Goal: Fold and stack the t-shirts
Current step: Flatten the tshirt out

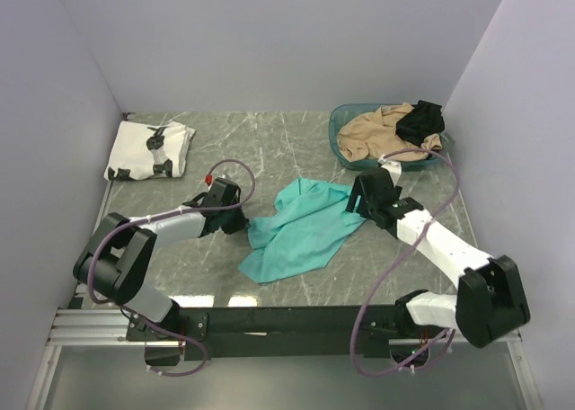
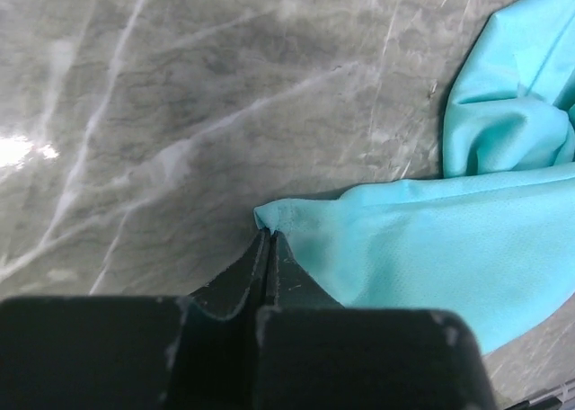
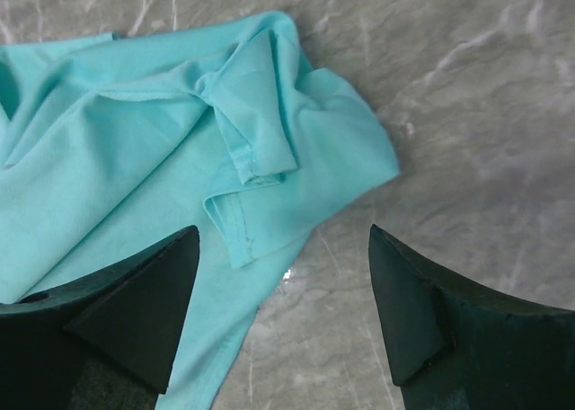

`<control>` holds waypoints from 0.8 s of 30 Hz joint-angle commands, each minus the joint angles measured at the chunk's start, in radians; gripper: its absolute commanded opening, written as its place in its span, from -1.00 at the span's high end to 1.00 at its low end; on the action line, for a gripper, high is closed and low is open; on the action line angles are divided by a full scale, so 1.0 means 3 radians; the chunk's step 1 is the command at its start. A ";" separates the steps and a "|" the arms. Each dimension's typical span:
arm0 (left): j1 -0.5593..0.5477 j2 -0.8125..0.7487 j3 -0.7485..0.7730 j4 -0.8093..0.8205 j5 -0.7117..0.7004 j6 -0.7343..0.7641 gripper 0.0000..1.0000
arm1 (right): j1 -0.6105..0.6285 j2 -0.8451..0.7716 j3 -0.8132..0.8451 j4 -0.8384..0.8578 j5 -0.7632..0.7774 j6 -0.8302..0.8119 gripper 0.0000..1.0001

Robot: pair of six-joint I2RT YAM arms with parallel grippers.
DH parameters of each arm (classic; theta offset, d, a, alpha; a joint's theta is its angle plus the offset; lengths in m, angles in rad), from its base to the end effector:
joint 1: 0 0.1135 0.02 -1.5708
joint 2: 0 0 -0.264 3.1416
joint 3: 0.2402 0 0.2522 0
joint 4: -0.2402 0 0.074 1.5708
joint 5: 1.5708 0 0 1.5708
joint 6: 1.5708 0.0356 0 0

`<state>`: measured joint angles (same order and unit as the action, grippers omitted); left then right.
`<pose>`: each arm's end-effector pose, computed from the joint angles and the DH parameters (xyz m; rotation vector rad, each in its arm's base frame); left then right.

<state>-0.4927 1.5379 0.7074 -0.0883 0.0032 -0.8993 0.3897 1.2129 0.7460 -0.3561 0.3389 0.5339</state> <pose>0.2531 -0.1360 0.1499 -0.5208 2.5333 -0.5637 0.2324 0.0827 0.2252 0.3238 2.3123 0.0504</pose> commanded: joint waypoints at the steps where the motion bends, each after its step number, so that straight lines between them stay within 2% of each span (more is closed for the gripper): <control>1: -0.0014 -0.0324 0.0025 -0.0120 -0.0281 0.0022 0.99 | -0.0036 0.0323 0.0177 0.0297 -0.0245 -0.0010 -0.60; 4: -0.0014 -0.0529 -0.0006 -0.0191 -0.0496 0.0007 0.99 | -0.0036 0.0711 0.0335 0.0410 -0.0194 0.0000 -0.46; 5: -0.0014 -0.0570 -0.0011 -0.0207 -0.0572 0.0012 0.99 | -0.0046 0.0814 0.0402 0.0354 -0.0159 0.0020 -0.31; 10: -0.0014 -0.0749 -0.0016 -0.0253 -0.0645 0.0047 0.99 | -0.0067 0.1254 0.0611 0.0543 -0.0020 0.0081 0.05; 11: -0.0014 -0.0765 -0.0006 -0.0253 -0.0650 0.0058 0.99 | -0.0072 0.1300 0.0653 0.0507 0.0005 0.0092 0.27; 13: -0.0014 -0.0816 0.0004 -0.0288 -0.0681 0.0058 0.99 | -0.0077 0.1372 0.0689 0.0563 0.0036 0.0087 0.55; 14: -0.0014 -0.0836 0.0024 -0.0309 -0.0696 0.0058 0.99 | -0.0072 0.1382 0.0699 0.0594 0.0087 0.0087 0.86; 15: -0.0014 -0.0852 0.0035 -0.0329 -0.0731 0.0058 0.99 | -0.0072 0.1367 0.0714 0.0579 0.0107 0.0077 1.00; 20: -0.0014 -0.1107 0.0244 -0.0600 -0.1023 0.0053 0.99 | -0.0062 0.0949 0.0668 0.0482 0.0118 -0.0015 1.00; 24: -0.0014 -0.1500 0.0428 -0.0804 -0.1289 0.0058 0.99 | -0.0010 0.0148 0.0627 0.0272 -0.0050 -0.0097 1.00</control>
<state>-0.4938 1.1866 0.7506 -0.2909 -0.2821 -0.8986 0.3771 1.4525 0.9230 -0.2623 0.3275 0.5278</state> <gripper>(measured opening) 0.013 0.017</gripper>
